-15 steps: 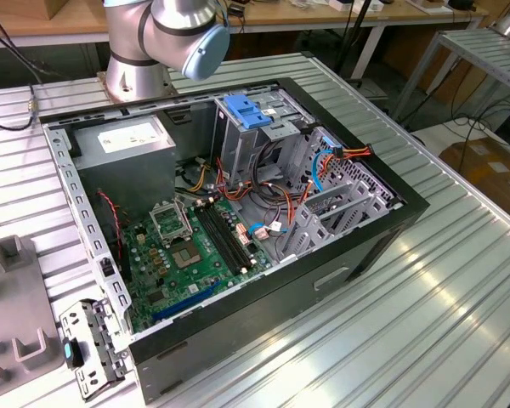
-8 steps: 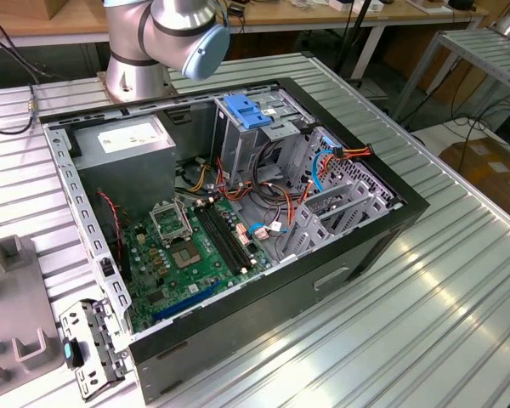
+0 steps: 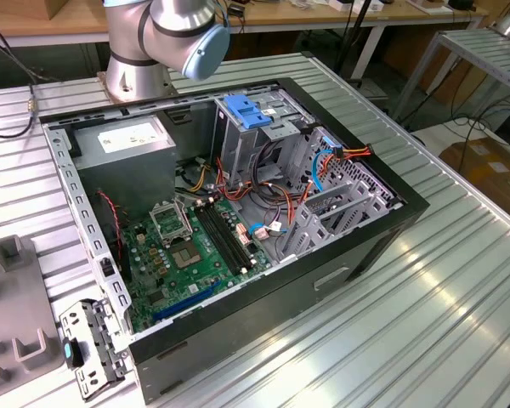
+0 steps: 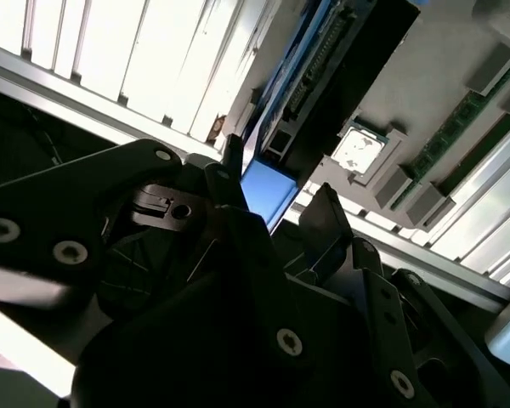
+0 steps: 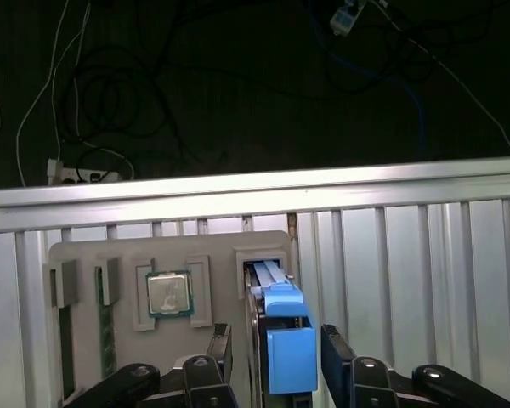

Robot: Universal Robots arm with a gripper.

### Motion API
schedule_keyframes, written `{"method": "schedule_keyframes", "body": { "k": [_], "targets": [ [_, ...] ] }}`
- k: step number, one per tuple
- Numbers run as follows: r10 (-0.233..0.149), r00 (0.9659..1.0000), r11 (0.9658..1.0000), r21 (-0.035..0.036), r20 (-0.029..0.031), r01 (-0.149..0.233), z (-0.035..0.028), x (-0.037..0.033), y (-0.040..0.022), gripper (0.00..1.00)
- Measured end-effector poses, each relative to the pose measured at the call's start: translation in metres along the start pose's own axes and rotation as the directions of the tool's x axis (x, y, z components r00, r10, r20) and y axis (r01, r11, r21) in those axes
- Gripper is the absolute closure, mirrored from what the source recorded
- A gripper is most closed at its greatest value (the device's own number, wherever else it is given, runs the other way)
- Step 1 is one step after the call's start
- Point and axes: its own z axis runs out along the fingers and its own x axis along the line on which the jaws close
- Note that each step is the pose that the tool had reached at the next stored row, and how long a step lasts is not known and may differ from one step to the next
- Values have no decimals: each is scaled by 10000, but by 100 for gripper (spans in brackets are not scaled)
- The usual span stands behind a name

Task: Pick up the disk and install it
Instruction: 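Pick up the disk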

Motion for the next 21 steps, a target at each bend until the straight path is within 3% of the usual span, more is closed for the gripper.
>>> {"method": "schedule_keyframes", "body": {
  "k": [3,4,6,11,21],
  "targets": [
    [0,10000,10000,0,5,0,148,1,-2,46],
    [-1,10000,10000,-1,4,1,162,2,0,46],
    [-33,10000,10000,29,27,33,168,5,21,46],
    [-587,9983,9983,34,24,587,175,5,22,46],
    [-633,9980,9980,37,24,633,176,5,23,46]
  ]
}}
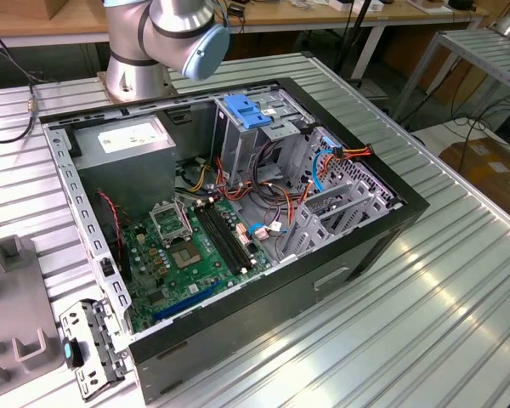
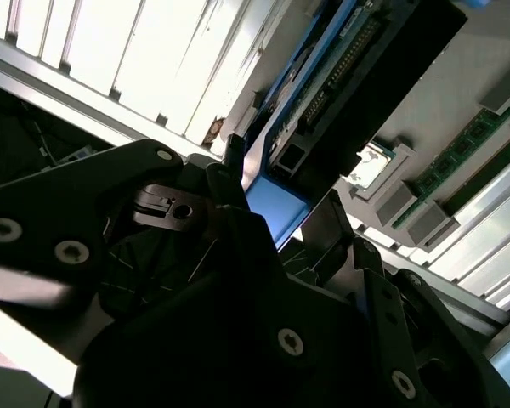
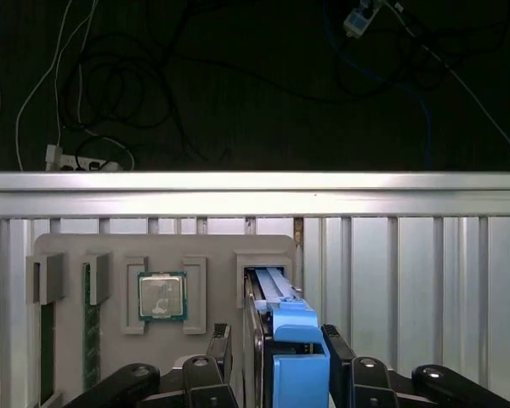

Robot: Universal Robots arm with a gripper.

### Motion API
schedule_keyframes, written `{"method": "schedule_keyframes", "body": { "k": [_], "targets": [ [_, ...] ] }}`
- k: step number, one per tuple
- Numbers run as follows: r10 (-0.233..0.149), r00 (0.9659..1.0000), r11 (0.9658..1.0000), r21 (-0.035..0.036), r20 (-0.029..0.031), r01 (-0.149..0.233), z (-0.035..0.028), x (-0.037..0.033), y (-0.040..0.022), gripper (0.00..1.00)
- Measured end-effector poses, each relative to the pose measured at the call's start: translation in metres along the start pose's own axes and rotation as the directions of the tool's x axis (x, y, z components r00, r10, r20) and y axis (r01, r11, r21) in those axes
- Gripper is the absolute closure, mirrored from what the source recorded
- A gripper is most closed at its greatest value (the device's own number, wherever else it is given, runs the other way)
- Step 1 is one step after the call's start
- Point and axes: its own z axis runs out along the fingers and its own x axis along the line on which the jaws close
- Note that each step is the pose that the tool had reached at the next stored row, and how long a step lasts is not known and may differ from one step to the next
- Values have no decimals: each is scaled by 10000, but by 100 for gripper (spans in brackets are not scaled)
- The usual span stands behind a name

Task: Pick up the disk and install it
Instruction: 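Pick up the disk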

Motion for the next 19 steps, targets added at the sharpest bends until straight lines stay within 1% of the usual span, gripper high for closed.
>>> {"method": "schedule_keyframes", "body": {
  "k": [16,19],
  "targets": [
    [-91,10000,10000,3,-1,91,0,0,0,46],
    [-92,10000,10000,4,-1,92,13,0,0,46]
  ]
}}
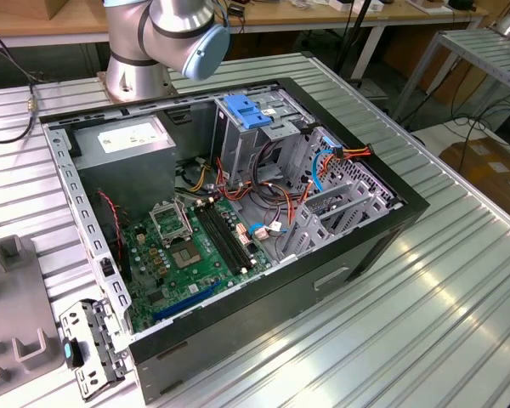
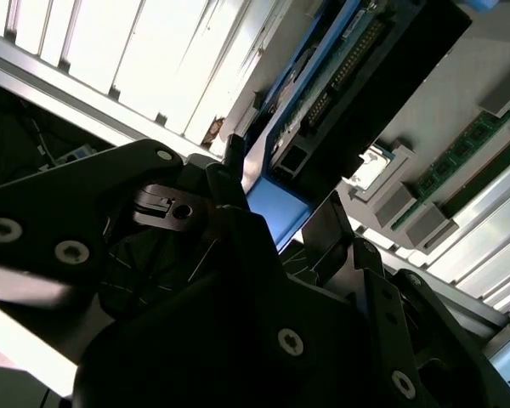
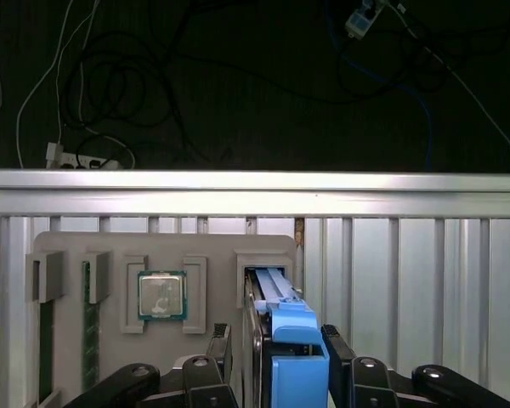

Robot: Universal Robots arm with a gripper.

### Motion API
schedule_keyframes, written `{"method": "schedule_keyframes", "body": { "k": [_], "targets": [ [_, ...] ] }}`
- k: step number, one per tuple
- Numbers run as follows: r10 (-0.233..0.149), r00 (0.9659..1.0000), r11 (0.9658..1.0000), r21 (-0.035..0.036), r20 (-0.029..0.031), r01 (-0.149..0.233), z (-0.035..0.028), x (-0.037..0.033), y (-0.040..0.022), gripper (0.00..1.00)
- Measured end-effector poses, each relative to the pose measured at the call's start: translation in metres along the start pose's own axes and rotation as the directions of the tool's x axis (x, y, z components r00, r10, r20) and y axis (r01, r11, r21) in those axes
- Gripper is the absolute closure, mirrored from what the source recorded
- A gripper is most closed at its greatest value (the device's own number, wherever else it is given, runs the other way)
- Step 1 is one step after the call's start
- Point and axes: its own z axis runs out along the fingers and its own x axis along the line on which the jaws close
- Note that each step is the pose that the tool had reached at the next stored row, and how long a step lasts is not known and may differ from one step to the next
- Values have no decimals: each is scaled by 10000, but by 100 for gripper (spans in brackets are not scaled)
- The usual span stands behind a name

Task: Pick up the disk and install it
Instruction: 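Pick up the disk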

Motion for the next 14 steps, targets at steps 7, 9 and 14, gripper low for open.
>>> {"method": "schedule_keyframes", "body": {
  "k": [7,9,14],
  "targets": [
    [0,10000,10000,-1,-1,0,5,0,0,46],
    [0,10000,10000,-1,-1,0,5,0,0,47],
    [1,10000,10000,-2,-1,-1,7,0,0,56]
  ]
}}
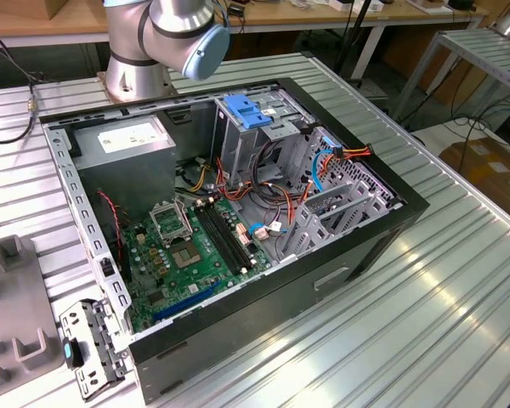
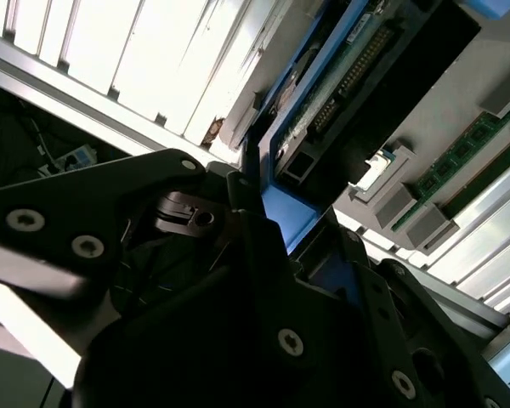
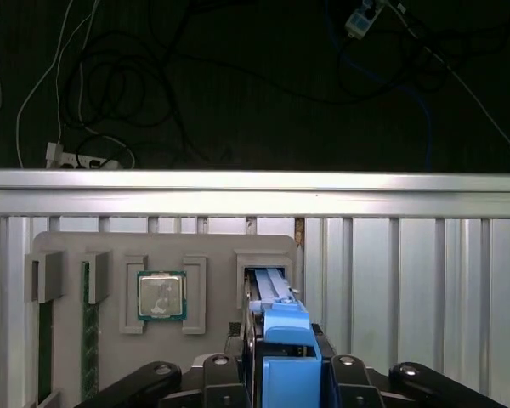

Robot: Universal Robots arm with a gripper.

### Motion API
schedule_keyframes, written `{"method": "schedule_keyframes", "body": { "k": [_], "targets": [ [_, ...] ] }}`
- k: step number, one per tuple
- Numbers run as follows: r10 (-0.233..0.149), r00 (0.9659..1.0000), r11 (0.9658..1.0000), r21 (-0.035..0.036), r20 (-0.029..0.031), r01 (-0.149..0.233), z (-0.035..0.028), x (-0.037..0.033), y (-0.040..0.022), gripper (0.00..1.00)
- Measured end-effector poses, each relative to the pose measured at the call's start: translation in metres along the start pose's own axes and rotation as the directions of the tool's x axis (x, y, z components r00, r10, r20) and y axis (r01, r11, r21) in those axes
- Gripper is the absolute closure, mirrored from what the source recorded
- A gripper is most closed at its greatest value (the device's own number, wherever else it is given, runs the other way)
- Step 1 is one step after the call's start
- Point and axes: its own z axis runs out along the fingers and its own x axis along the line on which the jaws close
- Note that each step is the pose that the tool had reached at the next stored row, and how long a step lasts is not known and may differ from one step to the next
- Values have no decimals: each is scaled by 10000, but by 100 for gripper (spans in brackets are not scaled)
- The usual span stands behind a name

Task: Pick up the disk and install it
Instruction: 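Pick up the disk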

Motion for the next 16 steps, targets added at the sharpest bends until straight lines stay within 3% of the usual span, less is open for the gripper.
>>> {"method": "schedule_keyframes", "body": {
  "k": [1,16],
  "targets": [
    [0,10000,10000,0,0,0,0,0,0,62],
    [0,10000,10000,1,0,0,7,0,0,63]
  ]
}}
